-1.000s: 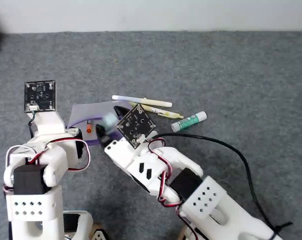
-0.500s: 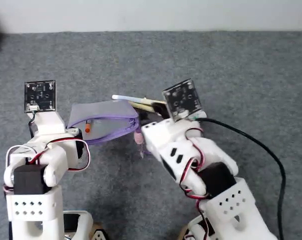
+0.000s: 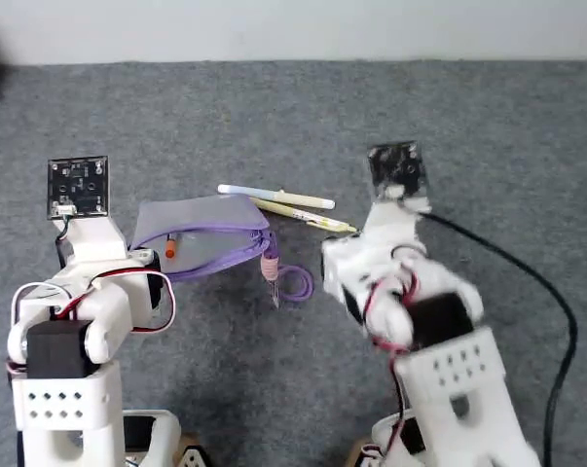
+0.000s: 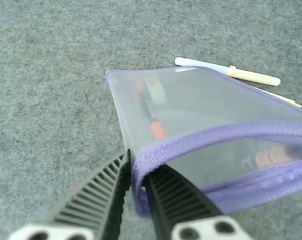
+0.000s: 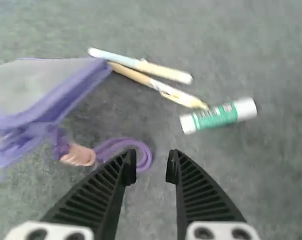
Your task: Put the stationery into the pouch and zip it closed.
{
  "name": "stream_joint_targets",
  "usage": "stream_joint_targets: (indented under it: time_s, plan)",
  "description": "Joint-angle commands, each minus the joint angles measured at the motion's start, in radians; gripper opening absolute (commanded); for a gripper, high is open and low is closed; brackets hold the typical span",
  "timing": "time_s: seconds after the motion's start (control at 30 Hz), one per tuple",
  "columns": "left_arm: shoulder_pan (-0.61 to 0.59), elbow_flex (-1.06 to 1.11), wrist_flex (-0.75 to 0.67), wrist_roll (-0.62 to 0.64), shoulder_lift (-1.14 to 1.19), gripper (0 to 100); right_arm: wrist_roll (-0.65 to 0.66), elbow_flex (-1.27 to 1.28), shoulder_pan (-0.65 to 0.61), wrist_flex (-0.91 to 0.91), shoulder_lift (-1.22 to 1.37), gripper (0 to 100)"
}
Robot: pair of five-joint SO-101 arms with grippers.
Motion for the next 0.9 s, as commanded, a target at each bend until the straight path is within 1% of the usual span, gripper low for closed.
stream_joint_targets:
  time_s: [0.0, 0.1, 0.33, 0.4, 0.53, 0.7, 0.73, 0.87]
  plan:
    - [0.000, -0.007, -0.021, 0.011, 0.003, 1, -0.089, -0.178, 0.030, 0.056, 0.182, 10.5]
    - [0.000, -0.007, -0.021, 0.011, 0.003, 1, -0.150, -0.270, 0.051, 0.068, 0.346, 10.5]
    - [0.000, -0.007, -0.023, 0.006, 0.003, 1, -0.341, -0.497, 0.128, 0.071, 0.760, 10.6]
    - [0.000, -0.007, -0.023, 0.006, 0.003, 1, -0.368, -0.578, 0.151, 0.071, 0.860, 10.6]
    - [0.000, -0.007, -0.021, 0.006, 0.003, 1, -0.382, -0.727, 0.173, 0.073, 1.010, 12.0]
    - [0.000, -0.007, -0.021, 0.006, 0.003, 1, -0.384, -0.824, 0.171, 0.073, 1.098, 27.4]
    - [0.000, -0.007, -0.021, 0.006, 0.003, 1, -0.384, -0.836, 0.171, 0.071, 1.110, 29.2]
    - [0.000, -0.007, -0.021, 0.006, 0.003, 1, -0.382, -0.865, 0.176, 0.062, 1.167, 26.8]
